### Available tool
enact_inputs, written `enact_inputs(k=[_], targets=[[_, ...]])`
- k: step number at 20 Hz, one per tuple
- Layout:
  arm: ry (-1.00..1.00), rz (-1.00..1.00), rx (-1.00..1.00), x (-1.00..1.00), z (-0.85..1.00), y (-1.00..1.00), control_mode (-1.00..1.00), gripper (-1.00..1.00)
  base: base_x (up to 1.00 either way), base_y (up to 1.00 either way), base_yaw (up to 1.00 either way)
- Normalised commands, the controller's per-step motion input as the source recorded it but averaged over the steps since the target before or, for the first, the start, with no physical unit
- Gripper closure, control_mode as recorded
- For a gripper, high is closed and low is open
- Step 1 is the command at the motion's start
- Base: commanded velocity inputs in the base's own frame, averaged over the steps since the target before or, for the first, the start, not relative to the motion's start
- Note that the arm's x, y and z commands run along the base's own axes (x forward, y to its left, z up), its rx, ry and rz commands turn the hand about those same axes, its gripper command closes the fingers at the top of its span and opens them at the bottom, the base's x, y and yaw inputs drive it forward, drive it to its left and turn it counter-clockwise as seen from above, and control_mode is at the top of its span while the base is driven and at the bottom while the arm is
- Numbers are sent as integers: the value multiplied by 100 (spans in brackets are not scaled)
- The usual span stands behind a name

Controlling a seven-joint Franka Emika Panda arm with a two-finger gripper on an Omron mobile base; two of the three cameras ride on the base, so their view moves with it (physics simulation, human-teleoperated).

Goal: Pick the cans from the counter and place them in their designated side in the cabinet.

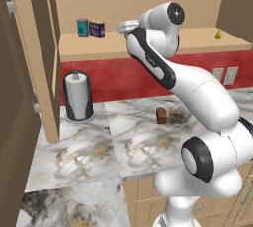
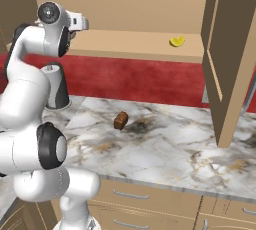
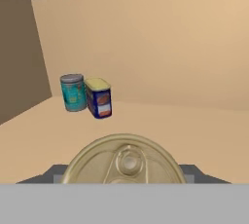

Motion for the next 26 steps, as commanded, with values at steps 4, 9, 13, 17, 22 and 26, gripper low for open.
enact_inputs(k=[4, 9, 13, 17, 22, 26], targets=[[3, 1, 0, 33, -5, 11, -100, 100, 0, 0, 0], [2, 2, 0, 34, -3, 9, -100, 100, 0, 0, 0], [3, 2, 0, 35, -8, 8, -100, 100, 0, 0, 0], [4, 1, 0, 34, -12, 6, -100, 100, 0, 0, 0], [4, 1, 0, 37, -15, 9, -100, 100, 0, 0, 0], [5, 1, 0, 39, -12, 12, -100, 100, 0, 0, 0]])
